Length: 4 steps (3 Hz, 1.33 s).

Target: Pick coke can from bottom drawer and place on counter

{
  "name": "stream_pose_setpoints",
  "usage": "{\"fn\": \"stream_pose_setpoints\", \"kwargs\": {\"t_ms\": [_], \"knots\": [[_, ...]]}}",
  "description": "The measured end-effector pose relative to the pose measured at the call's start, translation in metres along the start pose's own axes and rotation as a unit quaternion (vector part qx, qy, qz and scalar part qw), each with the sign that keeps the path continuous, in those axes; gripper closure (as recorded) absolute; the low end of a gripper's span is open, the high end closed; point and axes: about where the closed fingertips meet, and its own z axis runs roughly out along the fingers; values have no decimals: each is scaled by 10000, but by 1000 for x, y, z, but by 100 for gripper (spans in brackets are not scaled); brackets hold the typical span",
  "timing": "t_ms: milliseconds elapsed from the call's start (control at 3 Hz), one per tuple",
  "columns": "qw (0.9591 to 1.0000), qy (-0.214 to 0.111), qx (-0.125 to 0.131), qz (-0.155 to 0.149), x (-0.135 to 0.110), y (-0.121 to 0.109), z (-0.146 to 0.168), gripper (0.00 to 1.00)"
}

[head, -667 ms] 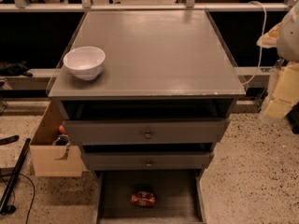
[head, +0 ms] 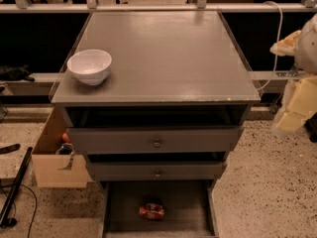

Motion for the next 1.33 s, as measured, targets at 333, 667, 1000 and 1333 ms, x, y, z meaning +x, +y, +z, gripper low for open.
{"fn": "stream_pose_setpoints", "kwargs": {"t_ms": [333, 667, 1000, 1333], "knots": [[9967, -804, -76, -128, 2, 29, 40, 0], [9866, -1621, -150, -128, -15, 59, 88, 0], [9708, -2312, -623, 140, -17, 118, 179, 0], [9709, -2307, -635, 137, -17, 119, 181, 0]]}}
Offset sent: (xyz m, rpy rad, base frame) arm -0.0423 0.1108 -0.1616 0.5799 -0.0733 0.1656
